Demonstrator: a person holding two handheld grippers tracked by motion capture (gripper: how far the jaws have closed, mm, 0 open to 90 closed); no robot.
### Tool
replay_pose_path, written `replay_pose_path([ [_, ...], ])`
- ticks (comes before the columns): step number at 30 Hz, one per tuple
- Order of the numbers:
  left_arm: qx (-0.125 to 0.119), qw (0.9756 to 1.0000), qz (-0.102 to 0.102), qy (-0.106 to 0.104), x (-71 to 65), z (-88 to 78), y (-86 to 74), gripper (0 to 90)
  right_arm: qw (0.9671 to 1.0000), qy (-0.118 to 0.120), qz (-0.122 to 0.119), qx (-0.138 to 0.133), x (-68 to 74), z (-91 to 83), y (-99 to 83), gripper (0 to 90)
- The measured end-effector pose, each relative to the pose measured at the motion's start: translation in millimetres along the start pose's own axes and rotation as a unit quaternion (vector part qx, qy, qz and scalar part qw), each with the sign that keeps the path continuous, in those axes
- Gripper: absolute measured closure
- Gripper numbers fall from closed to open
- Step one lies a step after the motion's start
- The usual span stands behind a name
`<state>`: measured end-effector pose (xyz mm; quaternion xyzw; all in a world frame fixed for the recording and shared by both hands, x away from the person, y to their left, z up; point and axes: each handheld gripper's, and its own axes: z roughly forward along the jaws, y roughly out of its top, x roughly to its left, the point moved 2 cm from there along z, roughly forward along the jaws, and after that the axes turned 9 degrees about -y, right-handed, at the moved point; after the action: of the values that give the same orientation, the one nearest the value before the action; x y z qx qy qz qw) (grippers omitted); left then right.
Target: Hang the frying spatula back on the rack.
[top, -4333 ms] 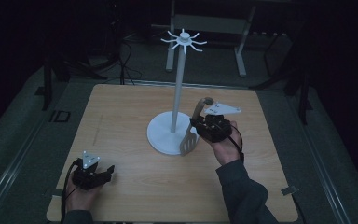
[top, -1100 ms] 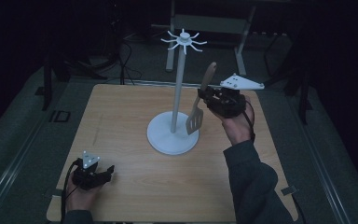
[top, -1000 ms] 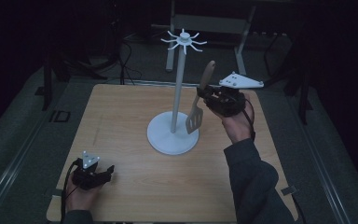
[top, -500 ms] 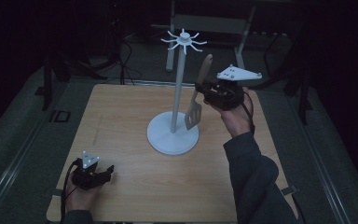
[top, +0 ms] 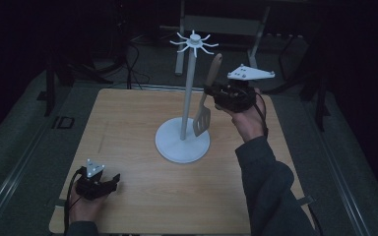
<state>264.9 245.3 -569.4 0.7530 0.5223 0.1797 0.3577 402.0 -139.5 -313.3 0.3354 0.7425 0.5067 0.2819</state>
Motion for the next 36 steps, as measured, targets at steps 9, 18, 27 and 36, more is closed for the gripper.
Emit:
replay_pose_path([
  [9,0.001,1.0000,0.000,0.000,0.4,0.0,0.0,32.0,0.9999,0.005,0.006,0.010,-2.9,4.2,6.1,74.2],
  [18,0.002,1.0000,0.000,0.000,0.2,0.0,0.0,32.0,0.9994,0.017,0.012,0.029,-3.8,12.7,6.9,74.3],
  [27,0.000,1.0000,0.000,0.000,0.0,0.1,0.1,32.0,0.9991,0.021,0.011,0.035,-4.3,17.4,12.2,74.2],
  [36,-0.002,1.0000,-0.001,0.000,0.0,0.0,0.0,32.0,0.9985,0.025,0.008,0.048,-2.7,25.0,17.4,74.2],
])
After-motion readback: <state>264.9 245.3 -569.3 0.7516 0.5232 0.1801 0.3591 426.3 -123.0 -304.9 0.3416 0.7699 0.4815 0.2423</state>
